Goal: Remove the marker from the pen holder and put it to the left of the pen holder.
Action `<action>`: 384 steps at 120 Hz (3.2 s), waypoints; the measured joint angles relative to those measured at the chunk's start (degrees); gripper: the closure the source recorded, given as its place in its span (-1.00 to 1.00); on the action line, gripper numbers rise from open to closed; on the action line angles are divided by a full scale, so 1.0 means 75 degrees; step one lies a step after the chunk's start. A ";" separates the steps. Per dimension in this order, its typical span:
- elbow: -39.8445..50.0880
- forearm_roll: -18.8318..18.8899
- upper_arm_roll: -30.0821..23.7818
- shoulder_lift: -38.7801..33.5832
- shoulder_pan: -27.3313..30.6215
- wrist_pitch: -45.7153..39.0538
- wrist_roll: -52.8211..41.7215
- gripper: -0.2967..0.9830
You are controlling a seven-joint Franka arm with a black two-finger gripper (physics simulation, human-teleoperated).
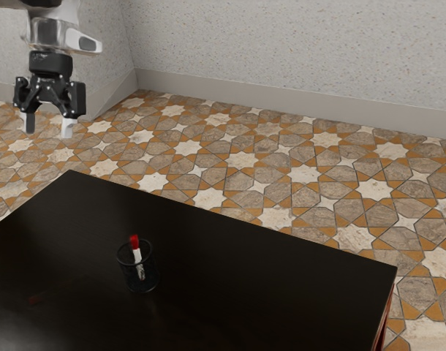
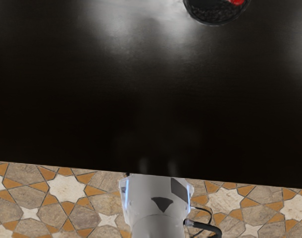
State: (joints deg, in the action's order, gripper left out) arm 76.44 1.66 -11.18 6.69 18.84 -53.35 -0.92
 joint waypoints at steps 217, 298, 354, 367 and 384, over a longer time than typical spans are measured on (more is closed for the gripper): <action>1.0583 0.0551 0.0899 -0.2601 -0.2609 -1.5639 -0.0974 -0.54; 1.0665 0.0550 0.1022 -0.2638 -0.2714 -1.5115 -0.1144 0.12; 1.0705 0.0563 0.1019 -0.2782 -0.2704 -1.5102 -0.1222 0.62; 1.0692 0.0571 0.1018 -0.2825 -0.2688 -1.5110 -0.1233 0.67; 1.0621 0.0567 0.1011 -0.3210 -0.2700 -1.5057 -0.1238 0.69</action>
State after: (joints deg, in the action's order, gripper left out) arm 156.09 5.91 -3.59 -17.38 -1.42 -166.28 -10.20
